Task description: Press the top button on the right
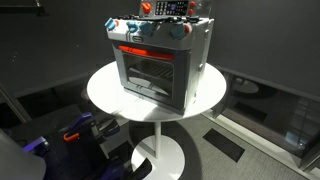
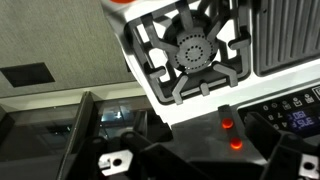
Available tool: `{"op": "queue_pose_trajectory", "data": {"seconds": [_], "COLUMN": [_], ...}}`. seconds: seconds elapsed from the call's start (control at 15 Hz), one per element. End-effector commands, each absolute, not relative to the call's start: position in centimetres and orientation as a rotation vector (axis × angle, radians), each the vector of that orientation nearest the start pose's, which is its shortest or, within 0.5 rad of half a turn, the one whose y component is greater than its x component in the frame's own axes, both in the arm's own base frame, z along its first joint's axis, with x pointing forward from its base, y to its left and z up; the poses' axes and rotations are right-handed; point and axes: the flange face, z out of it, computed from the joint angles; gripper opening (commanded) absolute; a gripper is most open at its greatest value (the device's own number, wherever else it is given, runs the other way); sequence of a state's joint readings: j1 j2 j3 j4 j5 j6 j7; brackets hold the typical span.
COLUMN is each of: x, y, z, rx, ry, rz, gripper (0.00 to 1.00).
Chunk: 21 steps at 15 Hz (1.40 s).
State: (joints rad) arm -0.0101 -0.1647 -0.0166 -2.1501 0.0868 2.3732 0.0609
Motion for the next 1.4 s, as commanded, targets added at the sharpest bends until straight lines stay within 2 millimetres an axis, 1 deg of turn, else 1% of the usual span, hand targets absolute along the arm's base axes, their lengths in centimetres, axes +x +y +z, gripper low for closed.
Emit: {"op": "queue_pose_trajectory", "data": {"seconds": [0.0, 0.4, 0.87, 1.13, 1.33], "x": [56.6, 59.0, 60.6, 61.5, 62.3], "y": [-1.0, -0.1, 0.0, 0.2, 0.2], "z": [51.5, 50.6, 49.5, 48.9, 48.6], "rx": [-2.992, -2.989, -2.986, -2.985, -2.988], "ry": [0.267, 0.275, 0.327, 0.33, 0.316], "rz": [-0.59, -0.541, -0.473, -0.435, -0.449], "gripper": [1.0, 1.0, 1.0, 1.0, 1.0]}}
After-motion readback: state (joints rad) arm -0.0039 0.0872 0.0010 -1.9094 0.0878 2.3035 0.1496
